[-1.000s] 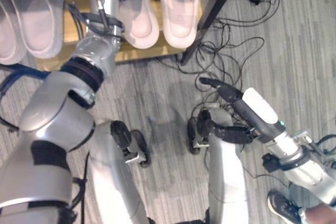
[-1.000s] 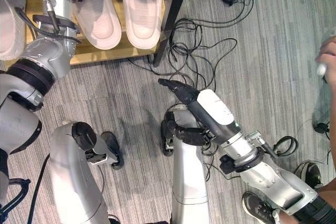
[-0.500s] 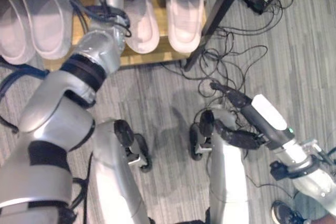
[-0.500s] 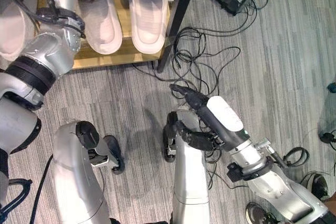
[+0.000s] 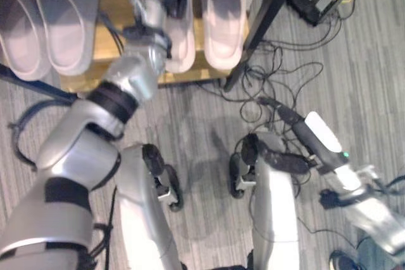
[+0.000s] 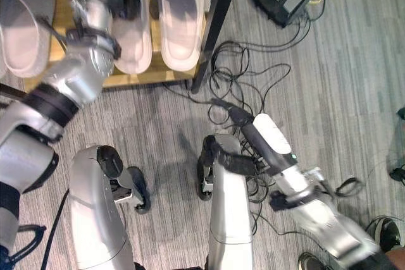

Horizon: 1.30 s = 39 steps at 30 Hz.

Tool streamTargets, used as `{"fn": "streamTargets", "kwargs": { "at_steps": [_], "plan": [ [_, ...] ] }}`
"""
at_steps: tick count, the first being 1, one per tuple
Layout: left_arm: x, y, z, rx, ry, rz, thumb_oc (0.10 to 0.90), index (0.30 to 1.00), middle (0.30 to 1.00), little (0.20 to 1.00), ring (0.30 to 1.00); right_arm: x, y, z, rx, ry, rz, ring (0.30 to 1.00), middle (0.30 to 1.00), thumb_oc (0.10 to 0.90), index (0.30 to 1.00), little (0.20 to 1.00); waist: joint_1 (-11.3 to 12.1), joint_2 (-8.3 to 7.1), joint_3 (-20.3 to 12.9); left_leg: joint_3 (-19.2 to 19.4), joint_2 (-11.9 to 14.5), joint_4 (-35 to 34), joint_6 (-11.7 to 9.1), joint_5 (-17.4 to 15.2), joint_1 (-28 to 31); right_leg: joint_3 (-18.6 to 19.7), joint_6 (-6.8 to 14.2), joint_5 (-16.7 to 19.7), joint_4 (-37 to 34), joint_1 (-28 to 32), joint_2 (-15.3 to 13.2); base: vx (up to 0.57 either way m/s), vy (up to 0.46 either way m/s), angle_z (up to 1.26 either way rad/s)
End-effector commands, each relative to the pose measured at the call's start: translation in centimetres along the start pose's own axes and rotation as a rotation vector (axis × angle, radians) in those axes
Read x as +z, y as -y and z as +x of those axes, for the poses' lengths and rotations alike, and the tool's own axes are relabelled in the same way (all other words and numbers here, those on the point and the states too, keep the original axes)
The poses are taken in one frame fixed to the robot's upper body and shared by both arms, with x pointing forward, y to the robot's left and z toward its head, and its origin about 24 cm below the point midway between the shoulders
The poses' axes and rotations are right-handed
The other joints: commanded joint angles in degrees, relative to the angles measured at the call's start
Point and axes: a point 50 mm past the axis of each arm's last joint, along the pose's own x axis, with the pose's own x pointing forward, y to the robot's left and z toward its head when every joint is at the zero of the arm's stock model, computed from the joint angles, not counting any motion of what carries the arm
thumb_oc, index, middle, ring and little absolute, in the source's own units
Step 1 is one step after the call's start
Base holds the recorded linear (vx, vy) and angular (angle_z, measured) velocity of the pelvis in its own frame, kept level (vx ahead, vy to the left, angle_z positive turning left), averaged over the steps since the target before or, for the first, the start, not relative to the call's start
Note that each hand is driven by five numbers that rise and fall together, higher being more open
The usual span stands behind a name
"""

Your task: Arrange the slippers neatly on the shoe rack.

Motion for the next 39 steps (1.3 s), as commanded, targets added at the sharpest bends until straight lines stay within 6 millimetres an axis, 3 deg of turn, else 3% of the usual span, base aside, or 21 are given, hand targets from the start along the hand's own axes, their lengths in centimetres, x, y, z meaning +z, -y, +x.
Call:
{"fn": "streamTargets", "kwargs": {
  "at_steps": [1, 13, 14, 16, 21, 35, 37, 39],
  "plan": [
    [0.4, -5.4, 2.4, 0.203, 0.002, -0.08, 0.8, 0.9, 0.9, 0.9, 0.9, 2.4, 0.6, -0.5, 0.031, 0.103, -0.05, 0.9, 0.9, 0.8, 0.9, 0.9, 1.6, 0.81, -1.2, -6.0, -5.2, 3.2, 4.2, -2.6, 1.9, 2.7, -4.4, -3.9, 1.6, 3.2, 1.9, 0.0, -0.007, 0.03],
    [-1.4, -6.0, 1.0, 0.235, -0.03, -0.253, 0.8, 0.9, 0.9, 0.9, 0.9, 1.9, 0.4, -0.2, 0.042, 0.063, -0.075, 0.9, 0.9, 0.8, 0.9, 0.9, 2.2, 1.73, -1.2, -6.3, -5.8, 4.5, 4.1, -2.3, 1.9, 2.8, -4.6, -4.0, 3.2, 3.2, 2.0, 0.0, 0.0, 0.0],
    [-2.0, -7.1, 0.8, 0.259, -0.019, -0.275, 0.8, 0.9, 0.9, 0.9, 0.9, 3.3, 1.4, -0.2, 0.07, 0.11, -0.065, 0.9, 0.9, 0.8, 0.9, 0.9, 2.1, 1.24, -1.2, -6.4, -6.0, 4.9, 4.2, -2.6, 1.9, 2.8, -4.8, -4.2, 3.6, 3.2, 2.0, 0.0, 0.0, 0.0],
    [-2.1, -6.7, 0.3, 0.253, -0.011, -0.296, 0.8, 0.9, 0.9, 0.9, 0.9, 3.5, 1.4, -0.6, 0.069, 0.114, -0.054, 0.9, 0.9, 0.8, 0.9, 0.9, 2.4, 1.9, -1.2, -6.6, -6.3, 5.3, 4.1, -2.6, 1.9, 2.9, -4.7, -4.1, 4.0, 3.2, 2.0, 0.0, 0.0, 0.0],
    [-1.4, -6.8, -0.2, 0.258, 0.038, -0.277, 0.8, 0.9, 0.9, 0.9, 0.9, 3.0, 1.4, -0.1, 0.035, 0.092, -0.073, 0.9, 0.9, 0.8, 0.9, 0.9, 3.0, 2.43, -1.2, -6.8, -6.4, 5.5, 4.3, -2.5, 1.9, 2.7, -4.9, -4.2, 4.5, 3.2, 2.0, 0.0, 0.0, 0.02],
    [0.7, -7.2, -3.1, 0.26, 0.157, -0.693, 0.8, 0.9, 0.9, 0.9, 0.9, 0.8, 0.0, 0.6, 0.019, 0.005, -0.111, 0.9, 0.9, 0.8, 0.9, 0.9, 4.9, 4.89, -1.2, -7.3, -7.3, 6.5, 3.8, -1.9, 1.9, 3.0, -4.8, -4.2, 6.2, 3.2, 1.9, 0.0, -0.001, 0.01],
    [1.6, -7.3, -5.3, 0.283, 0.246, -0.739, 0.8, 0.9, 0.9, 0.9, 0.9, -0.8, -0.8, 1.1, -0.012, -0.047, -0.033, 0.9, 0.9, 0.8, 0.9, 0.9, 6.1, 5.5, -1.2, -7.2, -7.6, 4.9, 4.1, -1.7, 1.9, 2.9, -4.4, -3.3, 4.8, 3.2, 1.7, 0.0, 0.021, -0.01],
    [1.6, -7.2, -6.3, 0.281, 0.257, -0.794, 0.8, 0.9, 0.9, 0.9, 0.9, -0.8, -0.7, 1.6, -0.033, -0.036, -0.026, 0.9, 0.9, 0.8, 0.9, 0.9, 6.4, 5.83, -1.2, -7.3, -7.6, 4.2, 4.1, -1.1, 1.9, 2.5, -4.2, -2.6, 3.8, 3.2, 1.6, -0.02, 0.031, -0.03]
  ]
}}
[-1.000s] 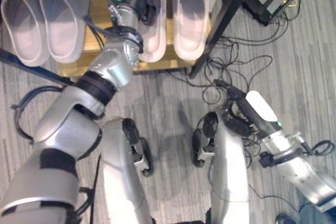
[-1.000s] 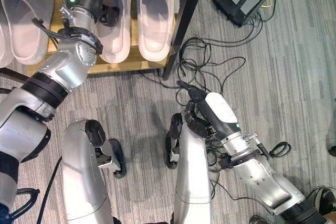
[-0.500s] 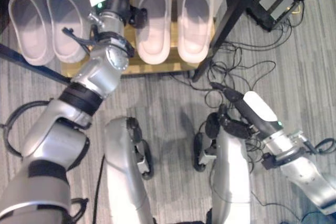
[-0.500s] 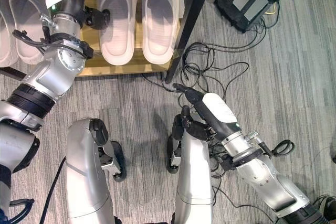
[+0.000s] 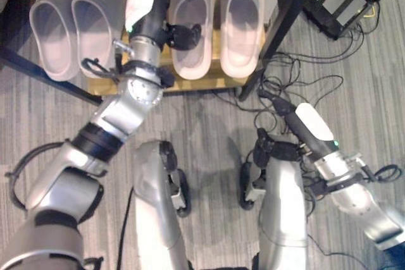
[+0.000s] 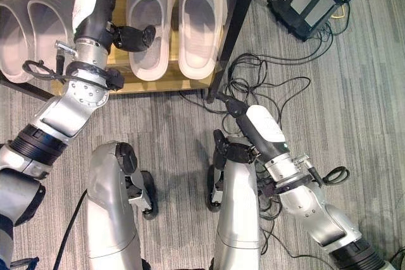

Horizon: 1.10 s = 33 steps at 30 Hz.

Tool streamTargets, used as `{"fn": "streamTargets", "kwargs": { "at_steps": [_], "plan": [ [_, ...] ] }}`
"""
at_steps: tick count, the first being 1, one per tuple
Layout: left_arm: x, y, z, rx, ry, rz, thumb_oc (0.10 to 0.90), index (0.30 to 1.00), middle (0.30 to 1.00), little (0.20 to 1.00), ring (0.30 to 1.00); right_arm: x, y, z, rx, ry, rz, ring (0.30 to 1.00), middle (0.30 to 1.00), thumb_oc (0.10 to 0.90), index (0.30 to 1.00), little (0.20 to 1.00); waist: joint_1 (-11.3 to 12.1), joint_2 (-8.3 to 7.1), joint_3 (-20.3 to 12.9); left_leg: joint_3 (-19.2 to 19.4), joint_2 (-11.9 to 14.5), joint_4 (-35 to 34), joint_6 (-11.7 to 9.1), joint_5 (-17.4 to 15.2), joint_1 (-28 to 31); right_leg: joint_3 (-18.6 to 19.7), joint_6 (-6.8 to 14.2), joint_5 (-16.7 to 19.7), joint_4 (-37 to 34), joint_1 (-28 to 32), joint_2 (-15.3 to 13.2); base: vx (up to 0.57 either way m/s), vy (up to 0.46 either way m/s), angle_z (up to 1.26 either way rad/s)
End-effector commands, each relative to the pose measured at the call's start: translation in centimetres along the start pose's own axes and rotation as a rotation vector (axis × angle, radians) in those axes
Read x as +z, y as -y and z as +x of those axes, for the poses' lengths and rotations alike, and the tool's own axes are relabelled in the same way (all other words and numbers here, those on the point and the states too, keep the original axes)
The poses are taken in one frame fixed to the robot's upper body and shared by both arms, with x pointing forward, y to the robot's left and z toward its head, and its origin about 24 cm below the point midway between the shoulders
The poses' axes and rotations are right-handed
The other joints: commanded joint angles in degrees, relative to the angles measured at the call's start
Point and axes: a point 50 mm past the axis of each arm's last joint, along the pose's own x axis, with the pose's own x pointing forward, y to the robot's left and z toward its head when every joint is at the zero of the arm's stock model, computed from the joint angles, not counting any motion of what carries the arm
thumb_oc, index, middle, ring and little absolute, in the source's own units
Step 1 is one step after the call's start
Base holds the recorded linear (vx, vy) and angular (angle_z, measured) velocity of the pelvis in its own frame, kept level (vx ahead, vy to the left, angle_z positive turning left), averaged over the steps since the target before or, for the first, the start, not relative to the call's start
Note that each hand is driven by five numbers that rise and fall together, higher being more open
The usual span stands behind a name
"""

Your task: Arrange the slippers neatly on the shoe rack.

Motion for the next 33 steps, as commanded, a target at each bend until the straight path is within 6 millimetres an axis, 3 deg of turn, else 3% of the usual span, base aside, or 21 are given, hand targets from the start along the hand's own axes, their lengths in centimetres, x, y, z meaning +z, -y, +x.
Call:
{"fn": "streamTargets", "kwargs": {
  "at_steps": [1, 3, 7, 10, 12, 14, 15, 16, 17, 19, 20, 21, 22, 23, 24, 26, 28, 29, 30, 33],
  "plan": [
    [5.1, -3.5, -1.2, 0.149, 0.323, -0.137, 0.8, 0.9, 0.9, 0.9, 0.9, -1.1, 0.6, 0.5, -0.049, -0.034, -0.032, 0.9, 0.9, 0.8, 0.9, 0.9, 4.4, 2.84, -1.2, -5.3, -5.9, -1.4, 6.9, 2.3, 0.8, 2.5, -3.3, 2.9, -3.6, 2.2, 2.4, -0.06, 0.016, -0.02],
    [4.4, -4.0, -3.7, 0.137, 0.324, -0.178, 0.8, 0.9, 0.9, 0.9, 0.9, -1.1, 1.2, 0.8, -0.09, -0.031, 0.0, 0.9, 0.9, 0.8, 0.9, 0.9, 5.6, 2.43, -2.0, -4.8, -5.4, -4.6, 6.8, 3.1, 0.8, 2.2, -3.2, 4.2, -6.4, 2.3, 2.0, -0.07, 0.015, -0.02],
    [2.9, -3.8, -8.3, 0.022, 0.249, -0.347, 0.8, 0.9, 0.9, 0.9, 0.9, -1.9, 1.1, 0.0, -0.128, -0.081, 0.08, 0.9, 0.9, 0.8, 0.9, 0.9, 7.0, 3.02, -8.1, -4.8, -4.8, -11.3, 7.0, 5.0, 0.8, 0.1, -3.3, 4.8, -13.6, 3.6, 0.7, -0.02, 0.016, 0.04],
    [2.0, -3.6, -11.1, -0.082, 0.187, -0.367, 0.8, 0.9, 0.9, 0.9, 0.9, -2.6, 1.0, -0.7, -0.121, -0.118, 0.102, 0.9, 0.9, 0.8, 0.9, 0.9, 7.5, 3.27, -12.5, -4.8, -3.9, -18.0, 7.0, 7.1, 1.9, -2.1, -3.0, 5.4, -21.1, 6.3, -1.1, -0.04, 0.032, 0.21],
    [1.5, -3.4, -12.0, -0.108, 0.16, -0.381, 0.8, 0.9, 0.9, 0.9, 0.9, -3.0, 0.8, -0.9, -0.109, -0.131, 0.1, 0.9, 0.9, 0.8, 0.9, 0.9, 7.6, 3.28, -13.3, -4.4, -3.5, -21.3, 7.2, 7.9, 4.2, -3.1, -3.0, 5.9, -24.5, 8.7, -1.5, -0.06, 0.024, 0.22],
    [0.2, -2.8, -14.5, -0.217, 0.06, -0.431, 0.8, 0.9, 0.9, 0.9, 0.9, -3.4, 0.3, -1.5, -0.053, -0.147, 0.091, 0.9, 0.9, 0.8, 0.9, 0.9, 7.8, 3.05, -14.6, -3.2, -2.2, -31.7, 7.5, 9.8, 12.7, -4.7, -1.9, 7.8, -35.4, 17.2, -2.2, -0.1, 0.046, 0.17],
    [0.1, -2.8, -14.5, -0.217, 0.059, -0.432, 0.8, 0.9, 0.9, 0.9, 0.9, -3.3, 0.3, -1.6, -0.052, -0.147, 0.092, 0.9, 0.9, 0.8, 0.9, 0.9, 7.8, 3.08, -14.5, -3.2, -2.2, -32.1, 7.5, 10.0, 13.1, -4.8, -2.0, 8.1, -35.9, 17.6, -2.2, -0.09, 0.047, 0.07],
    [-1.6, -1.4, -16.5, -0.276, -0.051, -0.486, 0.8, 0.9, 0.9, 0.9, 0.9, -2.6, -1.1, -1.9, 0.02, -0.11, 0.175, 0.9, 0.9, 0.8, 0.9, 0.9, 7.7, 2.81, -14.7, -2.9, -2.1, -39.2, 7.5, 11.4, 19.4, -5.7, -0.9, 9.7, -43.1, 23.8, -2.4, -0.04, 0.019, 0.03],
    [-2.6, -0.8, -17.5, -0.328, -0.095, -0.42, 0.8, 0.9, 0.9, 0.9, 0.9, -2.4, -1.6, -2.3, 0.049, -0.102, 0.212, 0.9, 0.9, 0.8, 0.9, 0.9, 7.6, 2.44, -14.7, -2.7, -2.2, -44.2, 7.4, 11.9, 23.3, -6.1, -0.3, 10.8, -48.0, 27.8, -2.5, -0.02, 0.03, 0.04],
    [-3.2, 0.0, -18.5, -0.386, -0.133, -0.416, 0.8, 0.9, 0.9, 0.9, 0.9, -2.5, -2.2, -2.8, 0.076, -0.114, 0.259, 0.9, 0.9, 0.8, 0.9, 0.9, 7.5, 2.29, -14.4, -2.4, -2.6, -48.1, 7.5, 13.1, 26.8, -6.9, 0.1, 12.0, -51.9, 31.2, -2.8, 0.0, 0.016, 0.11],
    [-5.0, 1.3, -20.6, -0.46, -0.27, -0.482, 0.8, 0.9, 0.9, 0.9, 0.9, -2.8, -3.5, -3.6, 0.125, -0.153, 0.337, 0.9, 0.9, 0.8, 0.9, 0.9, 7.1, 1.88, -14.7, -1.6, -3.1, -54.4, 6.9, 14.6, 31.5, -7.1, 0.9, 13.8, -57.6, 35.4, -2.5, 0.06, 0.011, 0.14],
    [-6.9, 2.8, -23.3, -0.573, -0.353, -0.387, 0.8, 0.9, 0.9, 0.9, 0.9, -3.4, -5.4, -4.7, 0.201, -0.215, 0.42, 0.9, 0.9, 0.8, 0.9, 0.9, 6.8, 0.83, -15.2, -1.0, -4.0, -62.8, 5.7, 16.6, 39.0, -8.6, 2.2, 15.9, -65.8, 42.8, -2.1, 0.06, 0.01, 0.13],
    [-6.9, 2.9, -23.3, -0.573, -0.351, -0.387, 0.8, 0.9, 0.9, 0.9, 0.9, -3.4, -5.4, -4.7, 0.201, -0.215, 0.42, 0.9, 0.9, 0.8, 0.9, 0.9, 6.8, 0.83, -15.0, -1.0, -4.1, -63.2, 5.6, 17.0, 39.3, -8.7, 2.2, 16.2, -66.2, 43.1, -2.1, 0.11, -0.008, 0.16],
    [-9.8, 4.4, -27.4, -0.616, -0.568, -0.38, 0.8, 0.9, 0.9, 0.9, 0.9, -3.3, -7.1, -5.8, 0.277, -0.245, 0.489, 0.9, 0.9, 0.8, 0.9, 0.9, 7.0, 0.08, -16.0, 0.0, -4.3, -70.5, 4.2, 19.1, 45.5, -10.7, 4.0, 19.1, -73.2, 49.3, -1.7, 0.08, -0.036, 0.17],
    [-11.0, 5.3, -29.9, -0.654, -0.665, -0.351, 0.8, 0.9, 0.9, 0.9, 0.9, -3.4, -8.3, -6.5, 0.32, -0.274, 0.486, 0.9, 0.9, 0.8, 0.9, 0.9, 6.8, -0.37, -16.2, 0.4, -4.1, -76.6, 3.0, 21.5, 50.4, -11.6, 4.6, 21.6, -79.1, 54.5, -1.1, 0.13, -0.047, 0.15],
    [-13.2, 5.7, -34.0, -0.716, -0.846, -0.248, 0.8, 0.9, 0.9, 0.9, 0.9, -2.7, -9.3, -6.9, 0.379, -0.261, 0.506, 0.9, 0.9, 0.8, 0.9, 0.9, 6.9, -1.03, -17.2, 0.9, -3.6, -82.7, 1.8, 23.3, 56.0, -13.0, 6.1, 23.8, -84.9, 60.2, -1.2, 0.14, -0.019, 0.09],
    [-13.4, 6.1, -35.0, -0.78, -0.854, -0.186, 0.8, 0.9, 0.9, 0.9, 0.9, -2.8, -9.4, -7.3, 0.385, -0.276, 0.513, 0.9, 0.9, 0.8, 0.9, 0.9, 6.6, -1.03, -16.9, 1.8, -3.8, -87.5, 0.9, 25.2, 60.9, -13.3, 7.1, 25.4, -88.3, 64.5, -1.2, 0.11, 0.025, 0.01],
    [-14.2, 5.9, -37.5, -0.689, -1.039, -0.27, 0.8, 0.9, 0.9, 0.9, 0.9, -2.3, -9.7, -7.5, 0.399, -0.263, 0.544, 0.9, 0.9, 0.8, 0.9, 0.9, 6.5, -1.39, -17.2, 2.6, -3.9, -92.7, 0.1, 27.1, 65.4, -13.5, 7.9, 27.5, -92.4, 68.1, -1.1, 0.08, 0.029, 0.0],
    [-15.2, 5.6, -40.7, -0.594, -1.225, -0.239, 0.8, 0.9, 0.9, 0.9, 0.9, -1.8, -10.1, -8.0, 0.412, -0.262, 0.553, 0.9, 0.9, 0.8, 0.9, 0.9, 6.4, -1.57, -18.1, 3.9, -4.1, -99.3, -0.7, 31.1, 70.1, -14.8, 8.3, 30.5, -96.9, 72.1, -1.0, 0.13, 0.036, -0.06],
    [-15.4, 5.8, -43.4, -0.625, -1.356, -0.183, 0.8, 0.9, 0.9, 0.9, 0.9, -1.3, -10.0, -8.1, 0.413, -0.244, 0.538, 0.9, 0.9, 0.8, 0.9, 0.9, 5.7, -1.51, -18.8, 4.9, -4.3, -107.0, -1.9, 34.4, 76.5, -15.1, 8.9, 32.2, -102.4, 77.2, -0.6, 0.11, 0.007, -0.03]
  ]
}}
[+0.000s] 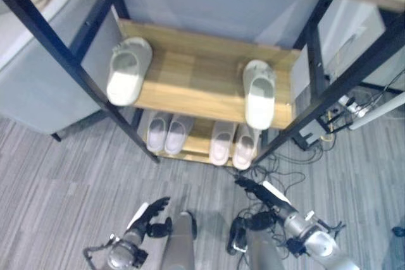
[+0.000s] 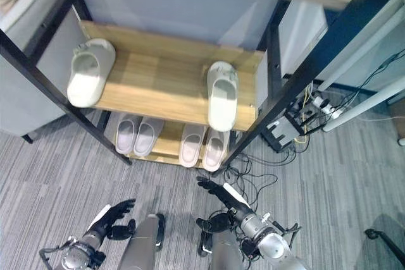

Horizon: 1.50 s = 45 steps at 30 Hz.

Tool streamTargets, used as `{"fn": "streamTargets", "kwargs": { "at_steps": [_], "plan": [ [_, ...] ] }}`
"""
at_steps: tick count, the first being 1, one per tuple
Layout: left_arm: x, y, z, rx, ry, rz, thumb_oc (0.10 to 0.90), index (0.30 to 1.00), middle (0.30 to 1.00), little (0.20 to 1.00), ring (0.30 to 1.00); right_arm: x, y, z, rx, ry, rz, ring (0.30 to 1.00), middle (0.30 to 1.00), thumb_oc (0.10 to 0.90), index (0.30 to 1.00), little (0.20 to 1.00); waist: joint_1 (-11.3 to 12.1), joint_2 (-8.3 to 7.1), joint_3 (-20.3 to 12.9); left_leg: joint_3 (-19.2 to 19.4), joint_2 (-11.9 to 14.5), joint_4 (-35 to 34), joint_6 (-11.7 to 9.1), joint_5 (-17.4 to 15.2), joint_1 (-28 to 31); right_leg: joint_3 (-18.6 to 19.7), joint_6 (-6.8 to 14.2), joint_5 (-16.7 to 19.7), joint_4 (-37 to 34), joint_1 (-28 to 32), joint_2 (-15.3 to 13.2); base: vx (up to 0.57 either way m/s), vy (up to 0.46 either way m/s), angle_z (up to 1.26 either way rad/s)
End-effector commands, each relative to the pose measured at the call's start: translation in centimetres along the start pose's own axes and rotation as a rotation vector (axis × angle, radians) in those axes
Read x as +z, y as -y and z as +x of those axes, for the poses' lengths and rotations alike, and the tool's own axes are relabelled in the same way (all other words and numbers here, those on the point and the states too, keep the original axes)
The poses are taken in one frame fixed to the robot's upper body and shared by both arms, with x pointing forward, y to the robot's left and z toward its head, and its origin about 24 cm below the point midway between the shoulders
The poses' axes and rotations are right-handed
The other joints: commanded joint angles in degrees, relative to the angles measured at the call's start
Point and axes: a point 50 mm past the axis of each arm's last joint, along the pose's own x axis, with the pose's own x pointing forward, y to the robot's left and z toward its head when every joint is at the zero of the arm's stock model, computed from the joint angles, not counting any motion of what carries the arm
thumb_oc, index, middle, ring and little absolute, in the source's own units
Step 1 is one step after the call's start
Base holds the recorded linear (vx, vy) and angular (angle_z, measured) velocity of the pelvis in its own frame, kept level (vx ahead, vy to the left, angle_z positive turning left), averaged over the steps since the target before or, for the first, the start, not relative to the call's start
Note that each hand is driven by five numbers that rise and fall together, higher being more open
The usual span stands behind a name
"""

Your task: Arrange the slippers neatly on the shoe rack.

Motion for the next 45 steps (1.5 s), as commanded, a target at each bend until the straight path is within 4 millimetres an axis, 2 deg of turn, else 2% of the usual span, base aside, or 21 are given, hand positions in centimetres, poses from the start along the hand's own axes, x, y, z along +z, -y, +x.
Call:
{"fn": "streamTargets", "kwargs": {
  "at_steps": [1, 3, 4, 6, 9, 10, 13, 14, 18, 21, 22, 23, 24, 26, 27, 30, 33, 37, 40, 42, 45],
  "plan": [
    [-2.1, 0.7, -0.1, -0.004, -0.107, 0.135, 0.8, 0.9, 0.9, 0.9, 0.9, 3.7, 2.3, 0.2, -0.043, 0.196, -0.116, 0.9, 0.9, 0.8, 0.9, 0.9, 0.1, 1.72, -4.0, 0.2, 1.7, -17.5, -1.2, 6.3, 10.7, -2.5, 2.9, 5.9, -10.8, 6.3, 1.2, 0.19, 0.014, -0.01],
    [-4.3, 1.0, -0.8, -0.002, -0.213, 0.177, 0.8, 0.9, 0.9, 0.9, 0.9, 4.4, 2.3, -0.2, -0.031, 0.222, -0.135, 0.9, 0.9, 0.8, 0.9, 0.9, 0.0, 2.4, -6.0, 0.8, 2.3, -23.4, -2.4, 10.0, 14.8, -3.8, 3.5, 7.2, -15.3, 10.0, 1.6, 0.15, 0.012, -0.11],
    [-4.3, 1.0, -0.8, -0.003, -0.212, 0.177, 0.8, 0.9, 0.9, 0.9, 0.9, 4.4, 2.4, -0.2, -0.031, 0.222, -0.136, 0.9, 0.9, 0.8, 0.9, 0.9, -0.1, 2.45, -6.1, 0.7, 2.3, -23.8, -2.4, 10.4, 14.8, -3.9, 3.5, 7.6, -15.7, 10.1, 1.7, 0.14, 0.01, -0.03],
    [-7.9, 1.0, -2.9, 0.028, -0.385, 0.112, 0.8, 0.9, 0.9, 0.9, 0.9, 6.4, 2.4, -0.5, -0.009, 0.303, -0.196, 0.9, 0.9, 0.8, 0.9, 0.9, 0.7, 2.98, -8.8, 0.6, 1.7, -30.6, -3.2, 13.0, 19.4, -4.4, 4.5, 9.2, -20.5, 14.5, 2.5, 0.17, 0.024, 0.0],
    [-8.9, 1.0, -3.5, 0.035, -0.438, 0.102, 0.8, 0.9, 0.9, 0.9, 0.9, 7.6, 2.5, -0.8, -0.002, 0.347, -0.225, 0.9, 0.9, 0.8, 0.9, 0.9, 1.0, 2.96, -10.7, 0.0, 1.1, -32.9, -3.3, 13.6, 20.6, -4.8, 5.0, 10.9, -24.2, 16.6, 2.8, 0.1, 0.03, 0.07],
    [-10.0, 1.7, -4.4, 0.007, -0.498, 0.122, 0.8, 0.9, 0.9, 0.9, 0.9, 9.0, 2.6, -0.8, 0.006, 0.401, -0.274, 0.9, 0.9, 0.8, 0.9, 0.9, 1.6, 2.9, -12.2, -0.2, 0.5, -32.9, -3.7, 13.4, 20.7, -5.2, 5.5, 12.3, -26.8, 18.2, 2.5, 0.05, 0.043, 0.07],
    [-10.1, 2.1, -4.5, -0.004, -0.503, 0.131, 0.8, 0.9, 0.9, 0.9, 0.9, 9.6, 2.6, -0.5, 0.004, 0.425, -0.305, 0.9, 0.9, 0.8, 0.9, 0.9, 2.4, 2.83, -13.1, -0.7, 0.1, -32.9, -3.8, 13.4, 20.7, -5.6, 5.8, 13.1, -28.5, 19.4, 2.3, 0.05, 0.078, 0.16],
    [-9.8, 2.8, -4.4, -0.03, -0.492, 0.154, 0.8, 0.9, 0.9, 0.9, 0.9, 10.8, 2.8, 0.3, -0.006, 0.47, -0.355, 0.9, 0.9, 0.8, 0.9, 0.9, 3.2, 2.75, -13.6, -1.0, -0.3, -32.9, -3.8, 13.1, 20.4, -5.7, 6.1, 13.8, -29.6, 19.9, 2.0, 0.03, 0.1, 0.18],
    [-9.1, 3.1, -3.8, -0.037, -0.454, 0.165, 0.8, 0.9, 0.9, 0.9, 0.9, 12.4, 4.0, 1.8, -0.097, 0.512, -0.485, 0.9, 0.9, 0.8, 0.9, 0.9, 4.9, 1.84, -13.9, -1.9, -1.1, -32.9, -3.2, 12.3, 20.6, -6.2, 6.6, 14.4, -30.9, 21.2, 1.2, 0.06, 0.121, 0.12],
    [-8.6, 3.1, -3.6, -0.033, -0.431, 0.167, 0.8, 0.9, 0.9, 0.9, 0.9, 13.0, 5.6, 2.3, -0.187, 0.503, -0.607, 0.9, 0.9, 0.8, 0.9, 0.9, 5.6, 1.16, -13.7, -2.2, -1.6, -32.9, -2.9, 11.7, 20.8, -6.3, 6.8, 14.4, -31.2, 21.7, 0.9, 0.05, 0.113, 0.08],
    [-8.4, 3.1, -3.4, -0.03, -0.417, 0.159, 0.8, 0.9, 0.9, 0.9, 0.9, 13.5, 7.0, 2.4, -0.272, 0.499, -0.696, 0.9, 0.9, 0.8, 0.9, 0.9, 6.0, 0.69, -13.7, -2.6, -1.9, -32.9, -2.5, 11.2, 20.9, -6.3, 7.0, 14.5, -31.2, 22.0, 0.6, 0.03, 0.079, 0.09],
    [-8.4, 3.1, -3.4, -0.029, -0.417, 0.159, 0.8, 0.9, 0.9, 0.9, 0.9, 13.5, 7.0, 2.4, -0.274, 0.5, -0.697, 0.9, 0.9, 0.8, 0.9, 0.9, 6.1, 0.67, -13.6, -2.6, -2.0, -32.9, -2.5, 11.2, 20.9, -6.2, 7.0, 14.5, -31.2, 22.0, 0.6, 0.07, 0.153, 0.08],
    [-8.7, 2.7, -3.5, 0.02, -0.448, 0.005, 0.8, 0.9, 0.9, 0.9, 0.9, 14.6, 8.7, 2.8, -0.36, 0.487, -0.886, 0.9, 0.9, 0.8, 0.9, 0.9, 7.5, 0.06, -13.2, -2.9, -2.3, -32.9, -2.1, 10.6, 21.1, -6.2, 7.3, 14.5, -31.3, 22.6, 0.3, 0.03, 0.098, 0.05],
    [-8.7, 2.3, -3.5, 0.032, -0.447, 0.012, 0.8, 0.9, 0.9, 0.9, 0.9, 14.9, 9.4, 3.2, -0.4, 0.473, -0.917, 0.9, 0.9, 0.8, 0.9, 0.9, 7.8, -0.29, -13.0, -3.3, -2.5, -32.9, -1.8, 10.8, 20.7, -6.3, 7.4, 14.9, -31.1, 22.1, 0.0, 0.02, 0.093, 0.07],
    [-8.3, 2.2, -3.2, 0.002, -0.415, 0.149, 0.8, 0.9, 0.9, 0.9, 0.9, 16.0, 10.8, 3.9, -0.464, 0.46, -1.083, 0.9, 0.9, 0.8, 0.9, 0.9, 8.4, -0.53, -12.6, -3.3, -2.9, -32.9, -1.6, 10.2, 20.7, -5.8, 7.6, 15.0, -30.7, 21.9, -0.1, 0.01, 0.073, 0.08],
    [-8.3, 2.0, -3.2, -0.006, -0.41, 0.194, 0.8, 0.9, 0.9, 0.9, 0.9, 16.8, 12.0, 4.6, -0.536, 0.456, -1.104, 0.9, 0.9, 0.8, 0.9, 0.9, 8.8, -0.76, -12.2, -3.3, -3.4, -32.9, -1.1, 10.4, 20.0, -5.4, 7.7, 15.5, -30.4, 21.1, -0.5, -0.01, 0.112, -0.02],
    [-9.1, 1.2, -3.7, 0.025, -0.462, 0.144, 0.8, 0.9, 0.9, 0.9, 0.9, 17.3, 14.5, 6.0, -0.625, 0.362, -1.153, 0.9, 0.9, 0.8, 0.9, 0.9, 10.2, -1.09, -11.5, -3.5, -3.9, -32.9, -0.7, 10.5, 19.1, -5.1, 7.7, 15.9, -30.0, 20.3, -0.9, 0.0, 0.082, -0.01],
    [-9.5, 1.1, -4.0, 0.023, -0.479, 0.143, 0.8, 0.9, 0.9, 0.9, 0.9, 16.7, 17.4, 6.8, -0.708, 0.215, -1.208, 0.9, 0.9, 0.8, 0.9, 0.9, 11.1, -1.4, -11.0, -3.9, -4.4, -32.9, -0.5, 10.6, 18.2, -5.2, 7.8, 16.3, -29.6, 19.6, -1.2, 0.0, 0.04, 0.01],
    [-9.7, 1.8, -4.2, -0.042, -0.485, 0.283, 0.8, 0.9, 0.9, 0.9, 0.9, 16.8, 18.9, 8.2, -0.725, 0.138, -1.181, 0.9, 0.9, 0.8, 0.9, 0.9, 11.2, -1.77, -10.4, -3.8, -4.5, -32.9, -0.2, 10.6, 17.8, -4.7, 7.7, 16.8, -29.6, 19.0, -1.2, -0.01, 0.032, 0.01],
    [-9.8, 1.8, -4.3, -0.047, -0.49, 0.283, 0.8, 0.9, 0.9, 0.9, 0.9, 16.7, 19.2, 8.5, -0.715, 0.113, -1.186, 0.9, 0.9, 0.8, 0.9, 0.9, 11.3, -1.86, -10.3, -3.6, -4.5, -32.9, -0.2, 10.7, 17.7, -4.6, 7.7, 16.9, -29.6, 18.9, -1.1, 0.0, 0.006, -0.02],
    [-10.6, 1.2, -4.8, -0.003, -0.548, 0.2, 0.8, 0.9, 0.9, 0.9, 0.9, 17.2, 21.1, 8.9, -0.728, 0.036, -1.193, 0.9, 0.9, 0.8, 0.9, 0.9, 11.4, -2.17, -10.0, -3.6, -4.6, -32.9, -0.3, 11.0, 16.7, -4.5, 7.6, 17.3, -29.9, 18.1, -1.1, 0.0, 0.0, 0.0]
  ]
}}
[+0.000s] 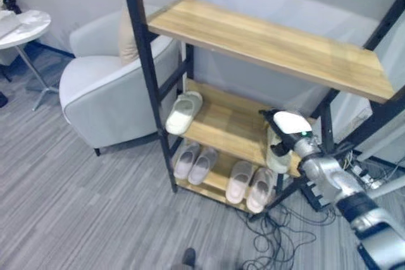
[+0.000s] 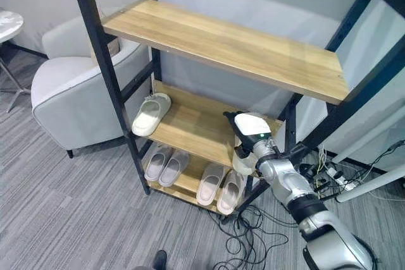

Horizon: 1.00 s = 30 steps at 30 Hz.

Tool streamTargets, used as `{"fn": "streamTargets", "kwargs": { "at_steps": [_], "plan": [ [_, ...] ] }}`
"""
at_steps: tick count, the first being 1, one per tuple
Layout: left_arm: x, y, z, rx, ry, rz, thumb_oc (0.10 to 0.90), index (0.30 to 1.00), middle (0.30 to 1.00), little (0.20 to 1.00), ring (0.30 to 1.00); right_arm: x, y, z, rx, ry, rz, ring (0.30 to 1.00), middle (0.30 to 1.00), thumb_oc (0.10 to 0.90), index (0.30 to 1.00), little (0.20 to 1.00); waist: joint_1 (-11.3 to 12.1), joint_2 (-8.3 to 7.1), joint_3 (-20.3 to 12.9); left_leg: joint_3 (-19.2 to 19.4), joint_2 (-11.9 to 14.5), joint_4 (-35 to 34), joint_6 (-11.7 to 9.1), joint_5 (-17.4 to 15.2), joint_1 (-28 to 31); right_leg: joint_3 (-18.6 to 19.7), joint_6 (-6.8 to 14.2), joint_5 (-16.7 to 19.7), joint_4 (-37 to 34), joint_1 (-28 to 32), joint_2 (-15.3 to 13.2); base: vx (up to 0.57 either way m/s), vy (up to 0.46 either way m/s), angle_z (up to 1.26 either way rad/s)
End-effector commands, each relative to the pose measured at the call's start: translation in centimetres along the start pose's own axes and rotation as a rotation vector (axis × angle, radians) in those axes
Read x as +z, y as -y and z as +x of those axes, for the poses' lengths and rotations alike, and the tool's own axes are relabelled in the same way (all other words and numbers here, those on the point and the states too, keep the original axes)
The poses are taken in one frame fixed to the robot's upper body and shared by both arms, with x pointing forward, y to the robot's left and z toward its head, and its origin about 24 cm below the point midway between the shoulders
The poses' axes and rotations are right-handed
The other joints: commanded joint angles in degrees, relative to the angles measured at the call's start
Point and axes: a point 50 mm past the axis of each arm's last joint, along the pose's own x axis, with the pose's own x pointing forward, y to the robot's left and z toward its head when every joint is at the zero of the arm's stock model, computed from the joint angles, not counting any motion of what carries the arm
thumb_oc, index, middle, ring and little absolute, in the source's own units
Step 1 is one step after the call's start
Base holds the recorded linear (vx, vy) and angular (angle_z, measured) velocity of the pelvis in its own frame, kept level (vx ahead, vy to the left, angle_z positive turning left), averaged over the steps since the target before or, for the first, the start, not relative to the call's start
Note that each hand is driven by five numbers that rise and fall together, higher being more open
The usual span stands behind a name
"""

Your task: Arrange the slippers neatly on the shoe rack.

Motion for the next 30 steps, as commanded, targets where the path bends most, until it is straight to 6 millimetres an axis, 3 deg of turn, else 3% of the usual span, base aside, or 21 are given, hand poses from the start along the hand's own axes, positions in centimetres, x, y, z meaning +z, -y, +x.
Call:
{"fn": "streamTargets", "kwargs": {
  "at_steps": [1, 8, 12, 20, 30],
  "plan": [
    [0.4, -1.4, 0.4, 0.048, -0.026, -0.046, 0.8, 0.9, 0.9, 0.9, 0.9, -0.3, 10.0, 3.4, -0.299, -0.002, -0.071, 0.9, 0.9, 0.8, 0.9, 0.9, 1.6, 1.17, 1.2, -2.1, -0.7, -0.4, 1.2, -4.9, 1.9, 1.4, 4.0, 1.3, 1.8, 2.2, -1.9, 0.0, 0.0, 0.0],
    [1.5, -1.8, 0.6, 0.072, 0.0, -0.08, 0.8, 0.9, 0.9, 0.9, 0.9, -1.8, 12.0, 4.9, -0.28, -0.101, -0.064, 0.9, 0.9, 0.8, 0.9, 0.9, 1.1, 1.32, 1.4, -2.1, -1.0, -0.4, 1.0, -4.1, -0.3, 1.6, 4.0, 2.3, 0.8, 0.5, -2.1, 0.0, 0.0, 0.0],
    [2.6, -2.1, 0.8, 0.087, 0.026, -0.1, 0.8, 0.9, 0.9, 0.9, 0.9, -1.4, 13.3, 5.9, -0.26, -0.119, -0.055, 0.9, 0.9, 0.8, 0.9, 0.9, 0.3, 1.6, 1.3, -2.0, -1.4, -0.4, 0.8, -3.7, -1.4, 1.9, 3.9, 2.7, 0.8, -0.5, -2.4, 0.0, 0.008, 0.01],
    [4.4, -2.4, 1.0, 0.102, 0.076, -0.115, 0.8, 0.9, 0.9, 0.9, 0.9, -2.7, 13.9, 6.2, -0.217, -0.194, -0.095, 0.9, 0.9, 0.8, 0.9, 0.9, 0.0, 2.25, 1.5, -2.8, -2.0, -0.4, 0.7, -3.0, -3.3, 1.1, 3.8, 3.2, 0.8, -1.6, -2.9, 0.0, 0.004, 0.0],
    [4.5, -2.5, 1.0, 0.1, 0.066, -0.112, 0.8, 0.9, 0.9, 0.9, 0.9, -3.2, 14.7, 6.4, -0.178, -0.233, -0.117, 0.9, 0.9, 0.8, 0.9, 0.9, -0.3, 2.11, 1.6, -3.1, -2.4, -0.4, 0.5, -2.6, -4.8, 0.9, 3.9, 4.0, 0.4, -2.5, -3.1, 0.0, 0.0, 0.02]
  ]
}}
